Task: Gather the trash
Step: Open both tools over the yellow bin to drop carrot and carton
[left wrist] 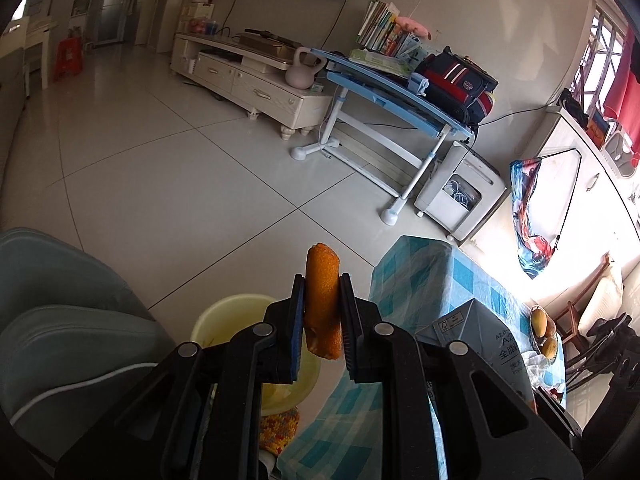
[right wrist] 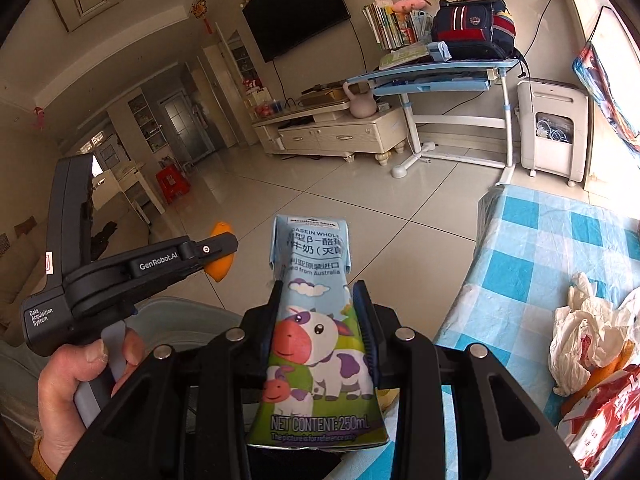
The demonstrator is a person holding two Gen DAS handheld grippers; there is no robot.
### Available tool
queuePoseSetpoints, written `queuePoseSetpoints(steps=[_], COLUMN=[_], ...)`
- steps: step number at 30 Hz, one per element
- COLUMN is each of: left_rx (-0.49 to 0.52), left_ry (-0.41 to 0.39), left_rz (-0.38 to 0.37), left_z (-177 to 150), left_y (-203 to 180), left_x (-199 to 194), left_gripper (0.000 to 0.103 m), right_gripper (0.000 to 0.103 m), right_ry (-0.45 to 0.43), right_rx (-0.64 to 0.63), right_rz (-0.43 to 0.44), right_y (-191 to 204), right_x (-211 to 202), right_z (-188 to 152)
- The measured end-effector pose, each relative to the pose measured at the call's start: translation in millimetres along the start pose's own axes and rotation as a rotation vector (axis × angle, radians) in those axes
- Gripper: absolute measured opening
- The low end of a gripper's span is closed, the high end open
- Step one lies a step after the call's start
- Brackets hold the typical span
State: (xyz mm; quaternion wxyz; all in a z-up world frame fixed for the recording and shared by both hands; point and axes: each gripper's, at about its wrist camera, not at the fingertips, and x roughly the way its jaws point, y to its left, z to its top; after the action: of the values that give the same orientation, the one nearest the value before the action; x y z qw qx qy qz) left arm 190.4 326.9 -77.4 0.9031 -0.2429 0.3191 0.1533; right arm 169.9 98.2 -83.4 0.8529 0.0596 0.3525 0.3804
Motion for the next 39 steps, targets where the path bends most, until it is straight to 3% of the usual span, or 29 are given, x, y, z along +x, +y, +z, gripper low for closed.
queuePoseSetpoints(steps=[12,17,18,19,20,23,30,39], left_rx=[-0.067,-0.052,-0.049,-0.048,-0.051,-0.054,-0.066,0.029], left_ry=[0.028,0.038,0.042,0.051,0.06,0.035,-0.011,-0.143], left_rz=[0.055,0.06,0.069,0.077,0.093,0.139,0.133,0.136], left_z=[20.4,18.3,18.3,18.0,17.1,16.4,17.1,14.4], left_y=[30.8,28.1,27.7,27.5,27.6,29.2,28.0,-1.1], left_x=[24.1,28.8,30.2,32.5,34.4,30.4,19.1,-11.1], left_gripper=[0.016,0.017,0.019,0.029,0.045,0.06,0.064,0.072], right_gripper=[0.034,0.034,0.034,0.035,0.035,0.037,0.042,0.053], right_ry=[0.075,0.098,0.103,0.11,0.122,0.15,0.128,0.048], right_rx=[0.004,0.02,0.025,0.032,0.044,0.111,0.106,0.089], right_rz=[0.029,0.035,0.034,0.027,0.015,-0.003,0.0,-0.048], right_y=[9.4,11.2,10.7,12.2,9.4,-2.0,4.3,-0.9], right_x=[52.5,69.5,73.8,81.1,88.4,104.0,79.7,15.9], right_z=[9.1,7.5,7.2,7.6,9.0,9.0,2.0,-19.2])
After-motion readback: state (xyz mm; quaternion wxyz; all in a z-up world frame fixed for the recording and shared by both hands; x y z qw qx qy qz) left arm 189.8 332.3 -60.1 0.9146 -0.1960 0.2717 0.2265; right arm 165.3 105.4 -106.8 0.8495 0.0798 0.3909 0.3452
